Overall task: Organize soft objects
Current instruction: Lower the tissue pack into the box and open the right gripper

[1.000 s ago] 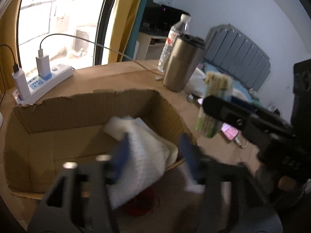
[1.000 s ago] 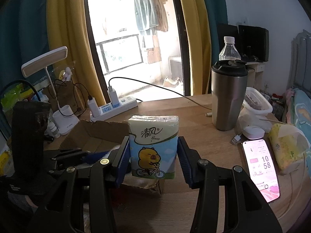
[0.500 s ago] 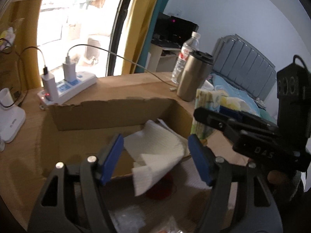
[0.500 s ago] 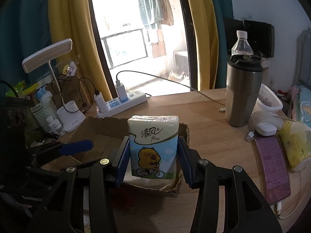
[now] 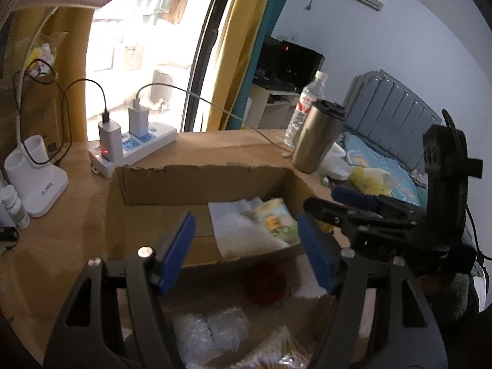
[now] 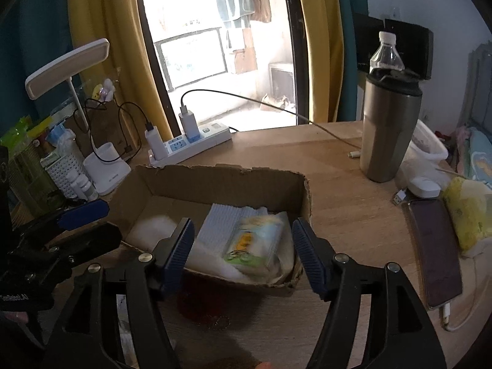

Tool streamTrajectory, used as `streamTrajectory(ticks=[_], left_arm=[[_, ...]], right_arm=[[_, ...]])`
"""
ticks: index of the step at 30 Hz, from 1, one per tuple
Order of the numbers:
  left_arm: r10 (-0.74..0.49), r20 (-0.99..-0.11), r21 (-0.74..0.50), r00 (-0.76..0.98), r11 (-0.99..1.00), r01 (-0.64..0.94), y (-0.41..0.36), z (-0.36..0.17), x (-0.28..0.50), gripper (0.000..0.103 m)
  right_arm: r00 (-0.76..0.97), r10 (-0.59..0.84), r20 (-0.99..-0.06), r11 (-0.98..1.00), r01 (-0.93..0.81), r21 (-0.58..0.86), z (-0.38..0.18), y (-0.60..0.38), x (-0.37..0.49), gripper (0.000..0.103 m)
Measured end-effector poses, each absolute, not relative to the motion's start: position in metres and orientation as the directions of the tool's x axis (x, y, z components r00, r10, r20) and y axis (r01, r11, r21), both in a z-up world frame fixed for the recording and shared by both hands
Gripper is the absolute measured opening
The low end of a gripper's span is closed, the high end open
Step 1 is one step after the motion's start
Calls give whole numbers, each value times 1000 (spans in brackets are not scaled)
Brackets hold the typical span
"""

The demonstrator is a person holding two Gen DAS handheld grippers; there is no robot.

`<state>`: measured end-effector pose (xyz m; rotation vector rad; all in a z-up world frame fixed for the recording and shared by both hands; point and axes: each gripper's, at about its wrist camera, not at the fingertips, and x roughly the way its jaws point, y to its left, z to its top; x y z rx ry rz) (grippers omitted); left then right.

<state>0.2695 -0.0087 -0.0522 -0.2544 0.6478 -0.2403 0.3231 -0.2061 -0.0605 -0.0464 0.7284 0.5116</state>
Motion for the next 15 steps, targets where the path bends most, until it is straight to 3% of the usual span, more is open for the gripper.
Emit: streamTrajectory(ticks=[15], left_arm=[[-218,-508,-295,833,953,70,16,-42,227,79]], right_arm=[[665,430,-611,876,-472,102,-42,-200,283,70]])
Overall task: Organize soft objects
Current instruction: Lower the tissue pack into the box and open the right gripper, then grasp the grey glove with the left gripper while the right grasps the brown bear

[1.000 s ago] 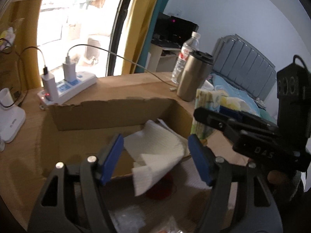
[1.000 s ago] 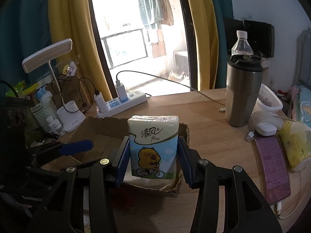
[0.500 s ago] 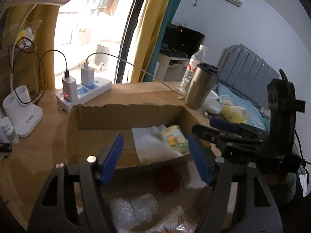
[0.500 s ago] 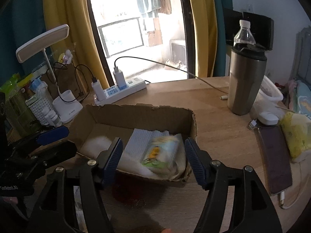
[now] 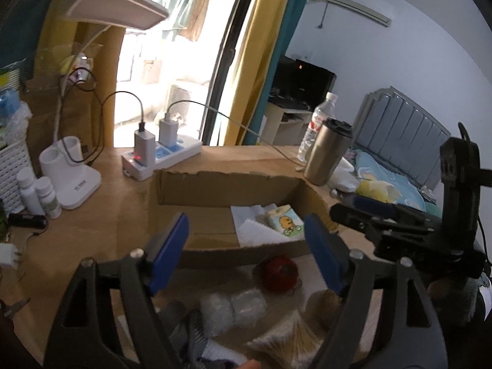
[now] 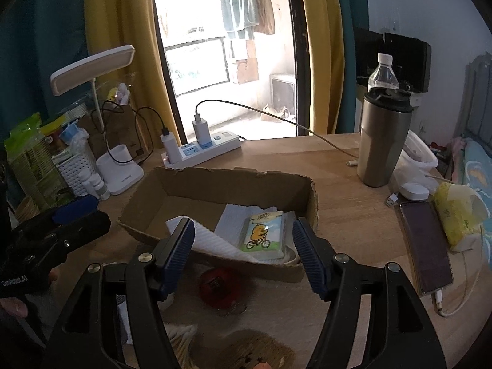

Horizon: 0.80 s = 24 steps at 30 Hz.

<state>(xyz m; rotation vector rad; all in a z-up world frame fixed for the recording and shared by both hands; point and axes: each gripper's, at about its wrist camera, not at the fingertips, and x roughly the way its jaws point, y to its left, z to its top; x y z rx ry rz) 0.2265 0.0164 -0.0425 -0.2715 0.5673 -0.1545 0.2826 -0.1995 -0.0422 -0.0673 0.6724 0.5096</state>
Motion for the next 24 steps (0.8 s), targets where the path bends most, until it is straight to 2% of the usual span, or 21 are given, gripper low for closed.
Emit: streamTrajectory(ticks=[24], left_arm=[[-162,-524,-297,836,955,-1,33,-62,151,81]], right_arm=[[663,434,-610,867,-491,83,-53,-194,219,70]])
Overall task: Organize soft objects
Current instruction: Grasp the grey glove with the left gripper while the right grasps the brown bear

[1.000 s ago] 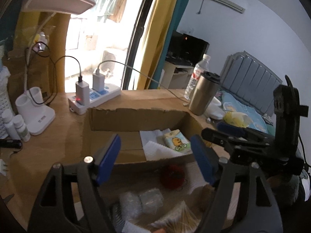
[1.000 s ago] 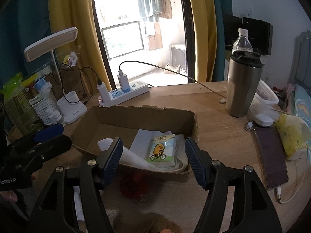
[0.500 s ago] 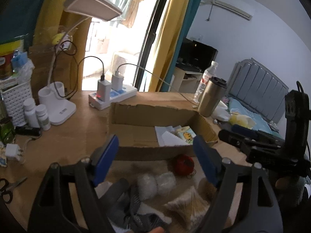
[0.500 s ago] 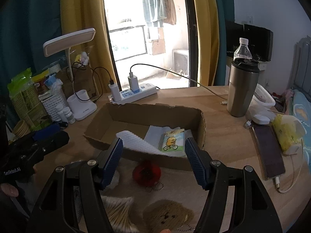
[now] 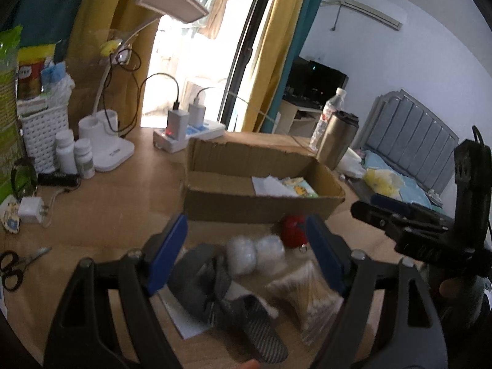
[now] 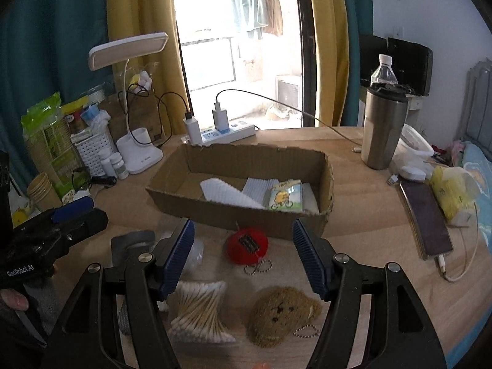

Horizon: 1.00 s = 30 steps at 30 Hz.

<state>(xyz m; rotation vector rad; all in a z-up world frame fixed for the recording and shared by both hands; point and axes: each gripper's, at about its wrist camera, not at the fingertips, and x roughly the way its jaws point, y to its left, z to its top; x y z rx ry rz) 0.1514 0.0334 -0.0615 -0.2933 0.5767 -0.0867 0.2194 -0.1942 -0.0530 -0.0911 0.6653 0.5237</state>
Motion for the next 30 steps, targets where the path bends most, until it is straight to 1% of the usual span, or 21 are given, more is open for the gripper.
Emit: streamTrajectory(ticks=[9,22,30], left_arm=[[-149,-574,-278,806,960,-21,31,-84,143,81],[-91,-667,-238,739,967,-95,28,-120,142,81],[-101,-700,-206,707,976,-64,16,-129,146,81]], right_arm=[[650,429,-627,873,-477,102,-69,-201,209,70],[619,421,-663,878,-461,127,-98,-215,207,70],[610,408,-679,888,-437,141,-110,-223,208,70]])
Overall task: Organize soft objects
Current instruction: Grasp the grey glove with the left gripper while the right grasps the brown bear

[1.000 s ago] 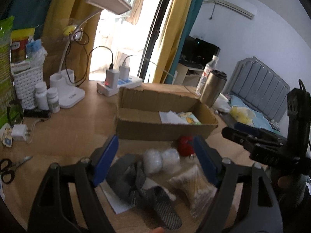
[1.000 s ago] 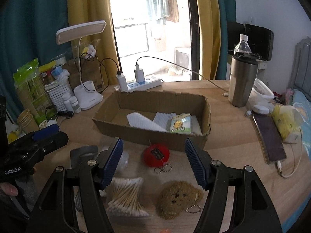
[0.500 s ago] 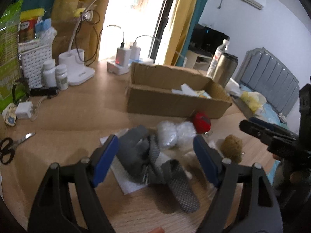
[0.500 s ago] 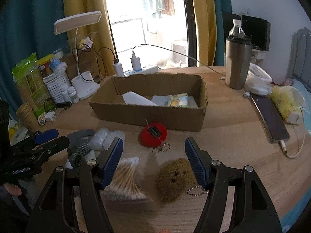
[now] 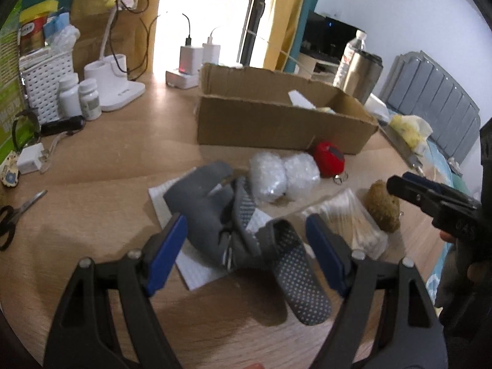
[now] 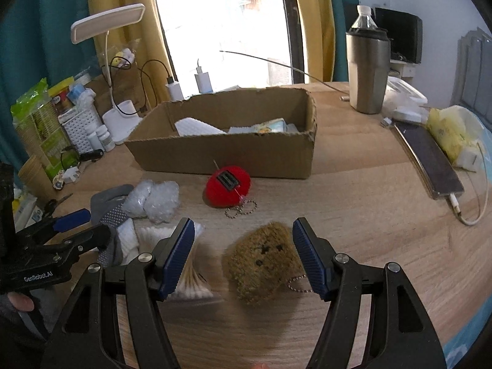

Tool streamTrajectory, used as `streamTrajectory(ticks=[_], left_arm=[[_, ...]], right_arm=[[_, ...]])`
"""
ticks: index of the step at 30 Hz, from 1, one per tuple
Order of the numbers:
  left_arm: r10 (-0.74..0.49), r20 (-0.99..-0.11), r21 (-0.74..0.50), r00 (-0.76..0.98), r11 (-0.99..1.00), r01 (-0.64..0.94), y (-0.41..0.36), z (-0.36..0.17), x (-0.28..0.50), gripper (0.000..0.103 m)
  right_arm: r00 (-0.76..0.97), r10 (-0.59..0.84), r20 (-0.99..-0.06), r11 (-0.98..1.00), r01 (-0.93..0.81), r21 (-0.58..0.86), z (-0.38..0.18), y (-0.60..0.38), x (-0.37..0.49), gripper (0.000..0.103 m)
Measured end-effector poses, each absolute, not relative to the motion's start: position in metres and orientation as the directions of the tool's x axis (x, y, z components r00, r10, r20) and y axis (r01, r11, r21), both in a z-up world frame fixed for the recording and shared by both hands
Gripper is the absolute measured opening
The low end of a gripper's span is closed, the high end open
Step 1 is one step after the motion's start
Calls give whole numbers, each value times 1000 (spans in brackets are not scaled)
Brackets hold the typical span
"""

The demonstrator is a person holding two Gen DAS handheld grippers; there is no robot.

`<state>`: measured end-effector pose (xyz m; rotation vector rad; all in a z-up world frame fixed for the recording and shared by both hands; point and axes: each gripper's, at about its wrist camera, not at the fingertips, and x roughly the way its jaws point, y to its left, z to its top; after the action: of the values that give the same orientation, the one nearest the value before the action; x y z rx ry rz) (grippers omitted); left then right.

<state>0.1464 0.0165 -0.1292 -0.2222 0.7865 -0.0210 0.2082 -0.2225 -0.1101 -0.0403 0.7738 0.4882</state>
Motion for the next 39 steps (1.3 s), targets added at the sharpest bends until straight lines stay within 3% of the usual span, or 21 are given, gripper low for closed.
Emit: streamTrajectory(ticks=[12,17,27,29,31,39], left_arm=[[-71,-733,-195,677,975,-108,20,-142,149,81],[-87,-737,-203,670,974,-97,20,-145,148,79],[-100,-717,-195,690,979,-60,17,-139,142,51],[-102,-711,-194,696,979,-55,17,-138,141,45],[-103,-706,-192,701,980,-49,17,-136,141,42],[-139,-682,-238,718,971,-38,18,-133,136,33]], right_arm=[[598,367,-713,906,-403,129,-126,-228,210,70],[581,344,-738,912,-394,114,-133,-227,215,75],[575,335,-746,905,-416,86,-136,-220,216,75],[576,332,-747,904,-420,79,-136,-219,215,73],[581,325,-746,905,-419,68,-136,-218,215,59],[596,322,-735,891,-454,22,-134,-209,209,48]])
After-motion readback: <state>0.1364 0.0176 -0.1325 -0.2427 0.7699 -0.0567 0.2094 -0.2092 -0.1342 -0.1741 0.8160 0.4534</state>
